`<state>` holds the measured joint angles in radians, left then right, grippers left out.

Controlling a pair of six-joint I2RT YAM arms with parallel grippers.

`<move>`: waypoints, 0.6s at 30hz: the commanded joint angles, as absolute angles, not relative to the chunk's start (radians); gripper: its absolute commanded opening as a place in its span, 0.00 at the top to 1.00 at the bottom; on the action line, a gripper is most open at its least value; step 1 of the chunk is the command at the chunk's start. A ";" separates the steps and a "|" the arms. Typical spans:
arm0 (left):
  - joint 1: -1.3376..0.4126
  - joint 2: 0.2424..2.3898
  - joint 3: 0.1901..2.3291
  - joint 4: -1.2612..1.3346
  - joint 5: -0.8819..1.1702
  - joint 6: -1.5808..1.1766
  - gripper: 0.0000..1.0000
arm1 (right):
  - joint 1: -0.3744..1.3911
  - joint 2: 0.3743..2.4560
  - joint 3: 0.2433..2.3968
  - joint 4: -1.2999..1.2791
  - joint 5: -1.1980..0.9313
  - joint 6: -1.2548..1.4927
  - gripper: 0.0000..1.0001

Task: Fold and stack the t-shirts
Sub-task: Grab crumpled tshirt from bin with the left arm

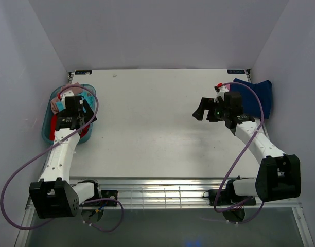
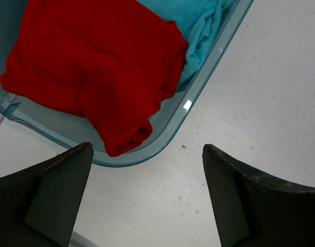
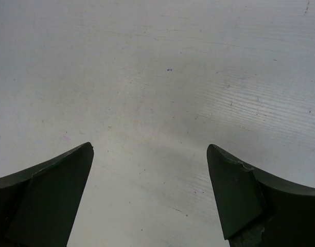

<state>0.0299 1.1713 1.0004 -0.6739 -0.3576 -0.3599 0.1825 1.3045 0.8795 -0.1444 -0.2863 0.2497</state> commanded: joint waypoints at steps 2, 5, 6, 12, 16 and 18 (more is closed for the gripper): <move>0.072 1.124 0.970 -0.644 -0.368 -0.350 0.02 | 0.195 1.282 0.873 -0.097 -0.298 0.235 0.04; 0.095 1.138 0.937 -0.615 -0.347 -0.368 0.05 | 0.198 1.276 0.854 -0.086 -0.302 0.229 0.04; 0.103 1.149 0.914 -0.611 -0.354 -0.370 0.06 | 0.198 1.275 0.850 -0.087 -0.301 0.226 0.04; 0.143 1.163 0.844 -0.532 -0.333 -0.373 0.12 | 0.198 1.226 0.793 -0.086 -0.293 0.212 0.04; 0.161 1.183 0.847 -0.502 -0.304 -0.373 0.11 | 0.198 1.204 0.776 -0.083 -0.285 0.207 0.04; 0.163 1.193 0.844 -0.473 -0.298 -0.374 0.12 | 0.198 1.200 0.773 -0.078 -0.279 0.207 0.04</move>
<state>0.1547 1.1904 0.8387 -0.5472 -0.3233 -0.3668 0.1921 1.2289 0.7792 -0.1230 -0.2890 0.2264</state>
